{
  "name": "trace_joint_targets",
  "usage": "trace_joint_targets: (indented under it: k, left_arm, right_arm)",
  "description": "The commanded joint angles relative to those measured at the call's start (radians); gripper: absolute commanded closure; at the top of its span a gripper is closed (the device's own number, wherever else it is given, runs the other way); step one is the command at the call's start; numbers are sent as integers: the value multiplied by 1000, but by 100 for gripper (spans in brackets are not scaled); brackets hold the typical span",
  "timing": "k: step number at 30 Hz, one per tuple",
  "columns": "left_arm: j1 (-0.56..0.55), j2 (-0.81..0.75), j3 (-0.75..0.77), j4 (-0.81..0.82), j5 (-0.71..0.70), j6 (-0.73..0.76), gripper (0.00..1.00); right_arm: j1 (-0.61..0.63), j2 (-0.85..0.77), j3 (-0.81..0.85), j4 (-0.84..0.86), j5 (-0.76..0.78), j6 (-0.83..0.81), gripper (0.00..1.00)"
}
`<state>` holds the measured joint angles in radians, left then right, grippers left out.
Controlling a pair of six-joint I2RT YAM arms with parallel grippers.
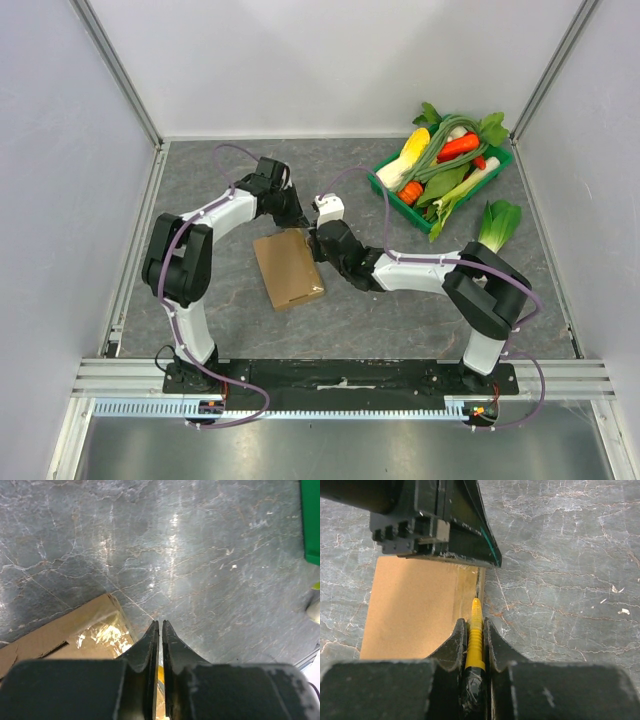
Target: Unpack the express box
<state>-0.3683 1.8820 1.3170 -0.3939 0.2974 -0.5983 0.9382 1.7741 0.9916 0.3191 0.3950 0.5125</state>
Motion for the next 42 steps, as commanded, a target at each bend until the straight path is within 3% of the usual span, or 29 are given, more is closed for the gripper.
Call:
trace_joint_targets:
  k: [1, 7, 15, 19, 23, 28, 34, 42]
  left_arm:
    - [-4, 54, -5, -29, 0, -34, 93]
    - [-3, 48, -48, -22, -26, -51, 96]
    - [-3, -10, -4, -43, -52, -38, 78]
    - [-3, -53, 34, -94, -109, -23, 75]
    - [-3, -87, 12, -175, -179, -55, 77]
    - [-3, -86, -70, -129, -129, -67, 82]
    - [-3, -35, -71, -111, -101, -66, 84]
    - [-6, 6, -47, -201, -191, -109, 88]
  right_arm:
    - [4, 1, 47, -14, -21, -9, 100]
    - [5, -12, 35, -25, -18, -9, 100]
    - [5, -5, 28, -25, -16, -8, 100]
    - [5, -1, 28, -22, -27, -11, 100]
    - [5, 1, 27, -15, -36, -14, 100]
    - [5, -2, 25, -15, -44, -26, 100]
    - [11, 1, 31, -18, -44, -37, 100]
    - [39, -10, 54, -83, -13, -48, 100]
